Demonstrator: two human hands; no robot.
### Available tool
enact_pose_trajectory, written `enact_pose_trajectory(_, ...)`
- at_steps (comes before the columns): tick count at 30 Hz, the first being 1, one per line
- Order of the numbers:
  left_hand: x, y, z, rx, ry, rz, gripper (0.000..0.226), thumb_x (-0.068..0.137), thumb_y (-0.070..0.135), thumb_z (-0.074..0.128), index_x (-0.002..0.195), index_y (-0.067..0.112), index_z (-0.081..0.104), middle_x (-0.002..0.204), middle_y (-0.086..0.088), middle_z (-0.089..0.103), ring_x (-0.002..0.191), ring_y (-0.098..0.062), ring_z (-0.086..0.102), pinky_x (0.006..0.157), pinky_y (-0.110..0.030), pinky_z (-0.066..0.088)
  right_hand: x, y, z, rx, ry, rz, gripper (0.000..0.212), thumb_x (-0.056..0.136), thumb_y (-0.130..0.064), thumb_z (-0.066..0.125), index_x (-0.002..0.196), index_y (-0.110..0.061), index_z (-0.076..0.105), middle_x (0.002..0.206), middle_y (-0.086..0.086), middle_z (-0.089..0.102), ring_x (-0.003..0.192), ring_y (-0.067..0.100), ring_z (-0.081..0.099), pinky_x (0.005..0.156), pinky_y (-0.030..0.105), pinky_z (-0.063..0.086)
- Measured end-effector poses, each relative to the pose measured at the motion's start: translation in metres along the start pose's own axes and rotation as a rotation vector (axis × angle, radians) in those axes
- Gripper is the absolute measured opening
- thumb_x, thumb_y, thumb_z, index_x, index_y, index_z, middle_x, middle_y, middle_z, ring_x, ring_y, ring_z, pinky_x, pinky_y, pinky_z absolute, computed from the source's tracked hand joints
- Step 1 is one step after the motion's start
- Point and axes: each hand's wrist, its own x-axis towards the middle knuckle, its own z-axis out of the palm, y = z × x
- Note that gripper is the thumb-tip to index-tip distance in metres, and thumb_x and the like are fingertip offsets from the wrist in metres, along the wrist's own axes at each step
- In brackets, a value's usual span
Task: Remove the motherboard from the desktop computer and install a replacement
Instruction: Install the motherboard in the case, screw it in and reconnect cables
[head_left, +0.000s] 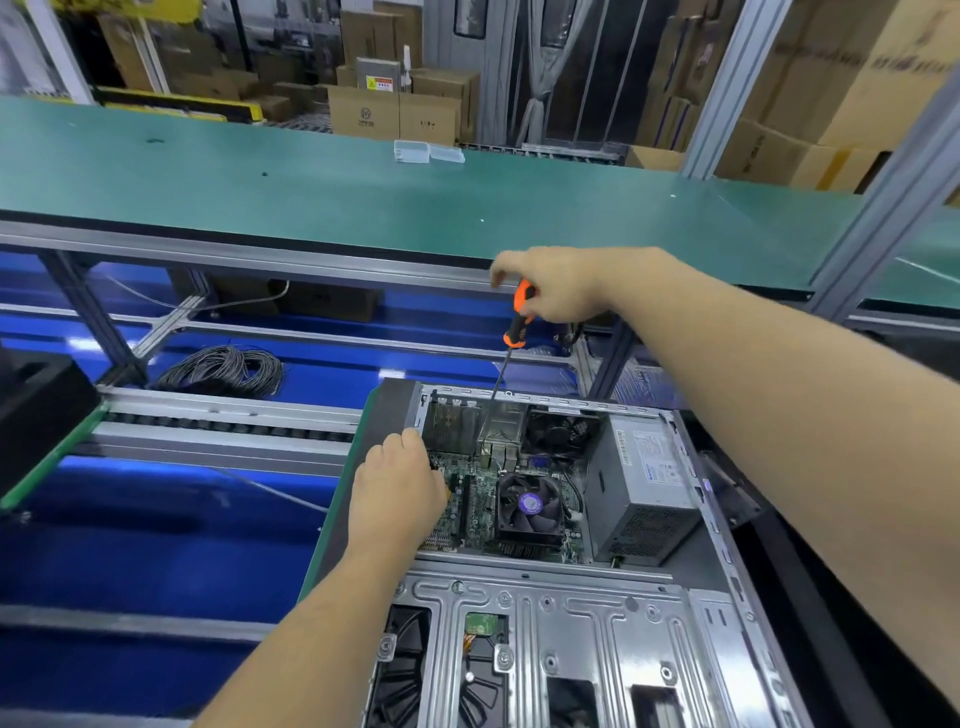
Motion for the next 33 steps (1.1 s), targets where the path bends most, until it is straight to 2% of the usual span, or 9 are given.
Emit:
enact_pose_trajectory(3, 0.0, 0.0, 0.0, 0.005, -0.003, 0.001, 0.023, 0.094, 0.031, 0.052, 0.092, 0.019, 0.033, 0.088, 0.002, 0.044, 0.083, -0.018, 0.049, 0.07, -0.03, 0.049, 0.005, 0.0, 0.006, -0.092, 0.075, 0.11, 0.043, 0.103, -0.048, 0.042, 0.102, -0.006, 0.053, 0.091, 0.016, 0.061, 0.062, 0.03, 0.065, 0.058, 0.033, 0.051)
enact_pose_trajectory(6, 0.0, 0.001, -0.001, -0.001, -0.006, 0.002, 0.022, 0.094, 0.031, 0.051, 0.093, 0.018, 0.033, 0.088, 0.002, 0.044, 0.081, -0.018, 0.045, 0.07, -0.03, 0.048, 0.008, -0.005, 0.003, -0.049, 0.066, 0.012, 0.023, 0.098, -0.031, 0.058, 0.112, -0.013, 0.055, 0.104, 0.008, 0.061, 0.082, 0.026, 0.055, 0.071, 0.031, 0.04)
enact_pose_trajectory(10, 0.0, 0.002, -0.001, 0.032, -0.01, 0.003, 0.021, 0.094, 0.031, 0.05, 0.094, 0.018, 0.034, 0.09, 0.001, 0.046, 0.083, -0.018, 0.047, 0.072, -0.03, 0.048, 0.01, -0.012, -0.005, -0.001, -0.004, 0.086, 0.051, 0.098, -0.055, 0.048, 0.105, -0.005, 0.05, 0.086, 0.017, 0.069, 0.058, 0.032, 0.07, 0.056, 0.036, 0.056)
enact_pose_trajectory(13, 0.0, 0.002, -0.001, 0.054, -0.008, 0.011, 0.019, 0.094, 0.032, 0.049, 0.096, 0.018, 0.037, 0.091, 0.001, 0.048, 0.083, -0.018, 0.048, 0.073, -0.03, 0.047, 0.017, -0.019, 0.002, -0.064, 0.007, -0.027, 0.018, 0.098, -0.03, 0.055, 0.109, -0.018, 0.05, 0.101, 0.011, 0.063, 0.068, 0.029, 0.068, 0.058, 0.036, 0.056)
enact_pose_trajectory(16, 0.0, 0.001, 0.0, 0.05, -0.012, 0.01, 0.019, 0.094, 0.032, 0.049, 0.096, 0.018, 0.037, 0.088, 0.002, 0.042, 0.082, -0.018, 0.047, 0.072, -0.03, 0.046, 0.018, -0.029, -0.001, -0.146, 0.046, 0.012, 0.031, 0.098, -0.044, 0.056, 0.105, -0.014, 0.051, 0.093, 0.007, 0.059, 0.056, 0.023, 0.061, 0.047, 0.031, 0.047)
enact_pose_trajectory(21, 0.001, 0.001, 0.001, 0.063, -0.011, 0.019, 0.018, 0.094, 0.032, 0.048, 0.1, 0.016, 0.042, 0.093, 0.0, 0.049, 0.087, -0.019, 0.051, 0.074, -0.03, 0.046, 0.018, -0.036, -0.004, -0.041, -0.042, -0.036, 0.038, 0.098, -0.035, 0.06, 0.127, -0.015, 0.046, 0.091, 0.003, 0.055, 0.06, 0.023, 0.066, 0.052, 0.032, 0.051)
enact_pose_trajectory(24, 0.001, 0.0, 0.003, 0.062, -0.004, 0.018, 0.017, 0.094, 0.032, 0.047, 0.101, 0.016, 0.043, 0.095, 0.0, 0.052, 0.086, -0.019, 0.05, 0.074, -0.03, 0.046, 0.018, -0.037, -0.007, -0.247, 0.021, 0.061, 0.049, 0.101, -0.05, 0.047, 0.083, -0.005, 0.055, 0.071, 0.008, 0.057, 0.05, 0.019, 0.056, 0.049, 0.032, 0.042)
enact_pose_trajectory(27, 0.001, 0.0, 0.003, 0.063, 0.006, 0.017, 0.016, 0.093, 0.031, 0.047, 0.099, 0.017, 0.042, 0.094, 0.0, 0.053, 0.082, -0.018, 0.046, 0.071, -0.029, 0.044, 0.021, -0.033, -0.006, -0.155, -0.019, 0.004, 0.025, 0.098, -0.037, 0.058, 0.109, -0.015, 0.053, 0.098, 0.006, 0.059, 0.066, 0.028, 0.067, 0.064, 0.038, 0.055)
enact_pose_trajectory(33, 0.001, 0.0, 0.005, 0.086, 0.01, 0.016, 0.016, 0.093, 0.031, 0.046, 0.1, 0.017, 0.043, 0.092, 0.001, 0.05, 0.079, -0.017, 0.04, 0.069, -0.028, 0.041, 0.024, -0.033, -0.004, -0.148, -0.003, 0.0, 0.025, 0.1, -0.033, 0.052, 0.111, -0.01, 0.054, 0.099, 0.01, 0.064, 0.068, 0.032, 0.07, 0.065, 0.042, 0.06)
